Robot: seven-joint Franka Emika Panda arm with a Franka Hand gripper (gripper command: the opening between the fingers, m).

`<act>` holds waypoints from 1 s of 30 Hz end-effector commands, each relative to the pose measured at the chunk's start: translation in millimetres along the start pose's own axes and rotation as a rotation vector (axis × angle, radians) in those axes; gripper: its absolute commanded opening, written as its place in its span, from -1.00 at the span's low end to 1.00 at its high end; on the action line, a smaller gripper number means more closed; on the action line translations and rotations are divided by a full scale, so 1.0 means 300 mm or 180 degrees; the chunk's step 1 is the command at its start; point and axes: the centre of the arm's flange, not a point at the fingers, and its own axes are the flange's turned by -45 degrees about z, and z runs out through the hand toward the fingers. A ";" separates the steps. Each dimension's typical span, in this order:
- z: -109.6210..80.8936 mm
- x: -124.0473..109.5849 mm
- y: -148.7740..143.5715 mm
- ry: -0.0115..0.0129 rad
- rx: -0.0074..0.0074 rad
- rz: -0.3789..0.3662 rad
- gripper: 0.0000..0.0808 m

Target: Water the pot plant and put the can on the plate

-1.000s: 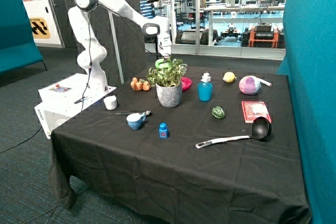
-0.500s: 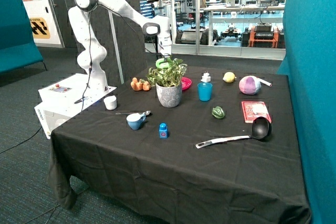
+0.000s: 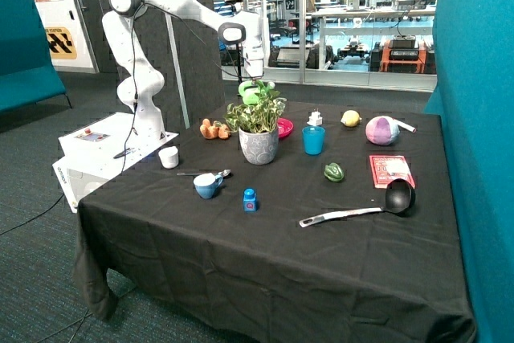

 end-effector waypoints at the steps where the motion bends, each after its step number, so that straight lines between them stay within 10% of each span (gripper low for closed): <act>1: -0.069 -0.026 0.070 0.00032 0.00187 0.0109 -1.00; 20: -0.195 -0.220 0.308 0.00015 0.00189 0.0663 -1.00; 30: -0.199 -0.272 0.404 -0.00010 0.00191 0.1518 -1.00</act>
